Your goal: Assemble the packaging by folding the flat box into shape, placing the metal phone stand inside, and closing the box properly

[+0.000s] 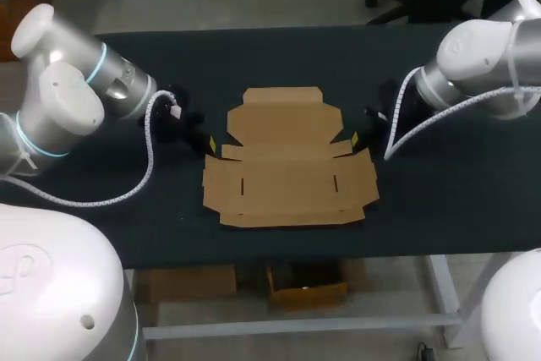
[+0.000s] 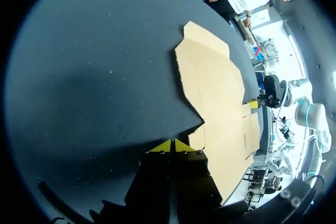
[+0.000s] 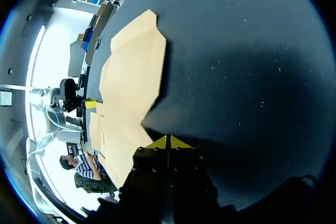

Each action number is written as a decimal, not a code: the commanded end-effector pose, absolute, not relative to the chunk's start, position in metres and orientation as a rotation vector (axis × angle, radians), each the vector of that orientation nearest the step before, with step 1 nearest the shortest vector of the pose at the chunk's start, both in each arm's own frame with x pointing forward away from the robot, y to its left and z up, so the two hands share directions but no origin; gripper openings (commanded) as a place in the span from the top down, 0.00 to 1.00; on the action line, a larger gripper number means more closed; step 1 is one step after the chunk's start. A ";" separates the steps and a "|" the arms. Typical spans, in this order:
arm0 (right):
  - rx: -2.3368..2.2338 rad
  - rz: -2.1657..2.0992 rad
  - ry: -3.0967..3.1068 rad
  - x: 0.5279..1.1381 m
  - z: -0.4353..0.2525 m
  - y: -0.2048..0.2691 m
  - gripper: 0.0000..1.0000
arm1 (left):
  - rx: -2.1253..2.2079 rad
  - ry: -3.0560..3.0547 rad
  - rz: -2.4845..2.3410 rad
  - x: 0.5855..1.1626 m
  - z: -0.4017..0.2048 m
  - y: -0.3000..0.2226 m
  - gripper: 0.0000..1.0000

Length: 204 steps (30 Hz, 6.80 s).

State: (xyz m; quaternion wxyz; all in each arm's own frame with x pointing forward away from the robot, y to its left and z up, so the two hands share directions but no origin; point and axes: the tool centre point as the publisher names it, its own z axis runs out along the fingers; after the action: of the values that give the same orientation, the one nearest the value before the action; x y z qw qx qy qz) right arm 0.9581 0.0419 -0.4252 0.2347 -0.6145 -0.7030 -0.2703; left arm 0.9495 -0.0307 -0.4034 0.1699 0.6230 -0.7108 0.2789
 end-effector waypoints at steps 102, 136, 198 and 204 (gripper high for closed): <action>-1.740 -0.724 -1.895 0.954 -0.416 0.063 1.00 | 1.714 -2.005 0.788 0.947 -0.404 -0.049 1.00; -1.775 -0.712 -1.871 0.953 -0.416 0.070 1.00 | 1.734 -2.010 0.813 0.941 -0.397 -0.056 1.00; -2.024 -0.650 -1.847 0.940 -0.406 0.087 1.00 | 1.737 -2.131 0.740 0.938 -0.388 -0.089 1.00; -2.025 -0.651 -1.845 0.941 -0.405 0.086 1.00 | 1.762 -2.149 0.728 0.937 -0.387 -0.091 1.00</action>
State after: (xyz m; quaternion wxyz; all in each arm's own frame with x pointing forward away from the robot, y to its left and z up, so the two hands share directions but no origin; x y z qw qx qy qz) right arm 0.9420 0.0848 -0.4061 0.1661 -0.7083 -0.6469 -0.2288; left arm 0.9382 -0.0871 -0.3886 0.1408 0.6044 -0.7410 0.2564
